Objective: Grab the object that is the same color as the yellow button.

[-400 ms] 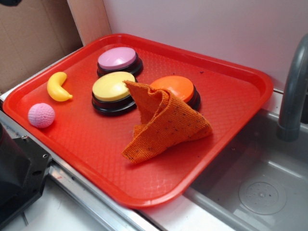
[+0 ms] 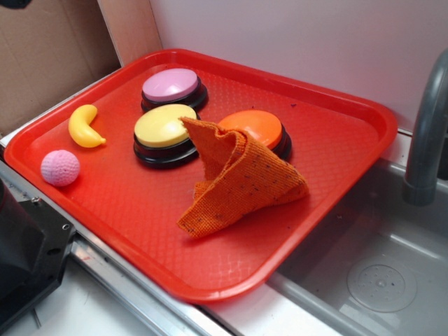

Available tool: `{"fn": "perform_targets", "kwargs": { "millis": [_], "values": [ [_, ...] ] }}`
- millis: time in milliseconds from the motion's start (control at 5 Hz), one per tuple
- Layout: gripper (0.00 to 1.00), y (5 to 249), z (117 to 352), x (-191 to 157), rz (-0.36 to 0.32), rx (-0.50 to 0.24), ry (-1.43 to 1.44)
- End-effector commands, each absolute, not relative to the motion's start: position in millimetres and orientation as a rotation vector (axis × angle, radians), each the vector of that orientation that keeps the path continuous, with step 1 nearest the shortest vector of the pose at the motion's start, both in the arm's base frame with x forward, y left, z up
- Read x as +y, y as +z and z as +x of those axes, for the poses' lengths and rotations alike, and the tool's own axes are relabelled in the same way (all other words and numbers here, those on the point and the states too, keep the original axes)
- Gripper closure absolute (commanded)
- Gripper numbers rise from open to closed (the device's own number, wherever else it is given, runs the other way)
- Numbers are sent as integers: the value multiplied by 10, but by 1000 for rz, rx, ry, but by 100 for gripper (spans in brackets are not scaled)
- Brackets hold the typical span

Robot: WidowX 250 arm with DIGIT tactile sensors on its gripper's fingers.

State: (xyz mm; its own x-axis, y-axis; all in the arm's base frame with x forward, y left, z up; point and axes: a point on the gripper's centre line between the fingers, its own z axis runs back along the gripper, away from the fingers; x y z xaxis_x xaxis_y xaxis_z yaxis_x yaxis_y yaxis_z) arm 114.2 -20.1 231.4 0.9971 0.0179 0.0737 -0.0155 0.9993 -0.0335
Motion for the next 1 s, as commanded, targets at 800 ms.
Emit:
{"fn": "perform_targets", "kwargs": {
  "millis": [800],
  "values": [
    [0, 996, 1324, 1193, 96, -183, 1164]
  ]
}}
